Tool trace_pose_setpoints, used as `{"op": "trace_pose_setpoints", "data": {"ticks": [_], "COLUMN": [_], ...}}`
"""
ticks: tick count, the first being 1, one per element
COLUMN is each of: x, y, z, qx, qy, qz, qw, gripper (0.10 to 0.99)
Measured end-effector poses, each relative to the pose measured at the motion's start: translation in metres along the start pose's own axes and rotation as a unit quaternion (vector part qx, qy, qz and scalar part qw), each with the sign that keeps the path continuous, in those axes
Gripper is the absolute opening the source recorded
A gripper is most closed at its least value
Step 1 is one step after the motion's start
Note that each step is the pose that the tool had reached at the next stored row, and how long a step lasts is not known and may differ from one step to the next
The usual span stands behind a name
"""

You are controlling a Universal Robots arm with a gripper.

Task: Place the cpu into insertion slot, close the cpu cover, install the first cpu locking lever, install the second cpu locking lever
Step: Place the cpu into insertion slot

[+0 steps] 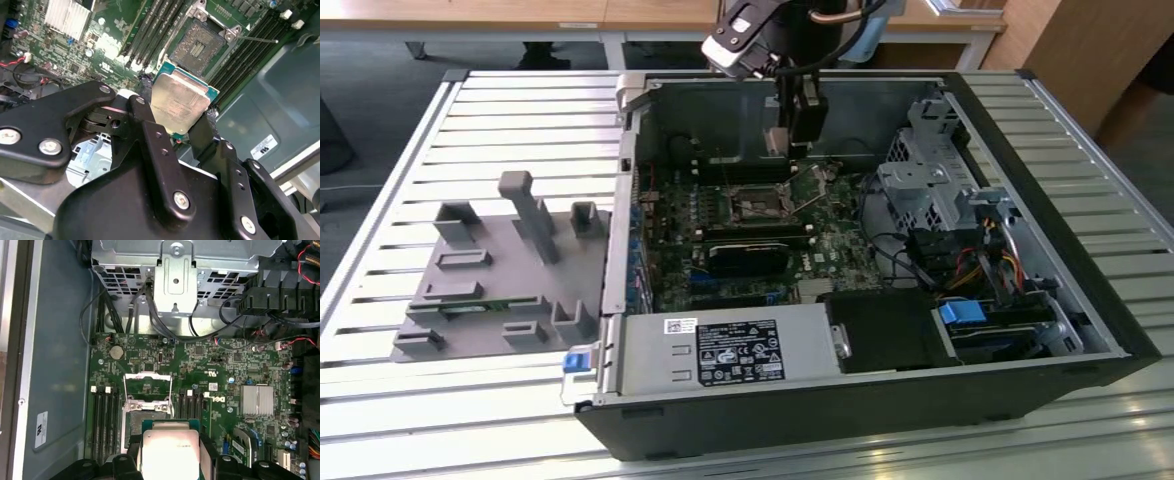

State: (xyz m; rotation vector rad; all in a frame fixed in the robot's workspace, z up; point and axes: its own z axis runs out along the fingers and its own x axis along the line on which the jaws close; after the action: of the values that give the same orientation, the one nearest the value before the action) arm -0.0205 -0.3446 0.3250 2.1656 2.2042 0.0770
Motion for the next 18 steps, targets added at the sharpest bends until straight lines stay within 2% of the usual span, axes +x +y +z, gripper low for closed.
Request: {"op": "trace_pose_setpoints", "data": {"ticks": [3,10,18], "x": [0.0003,0.0004,0.0006], "y": [-0.0001,-0.0005,-0.0019], "z": [0.0021,0.0079,0.0219], "qx": [0.0001,0.0,0.0], "qy": [-0.0021,-0.0022,-0.002], "qz": [0.0,0.0,-0.005], "qw": [1.0,1.0,1.0], "gripper": [0.541,0.541,0.541]}}
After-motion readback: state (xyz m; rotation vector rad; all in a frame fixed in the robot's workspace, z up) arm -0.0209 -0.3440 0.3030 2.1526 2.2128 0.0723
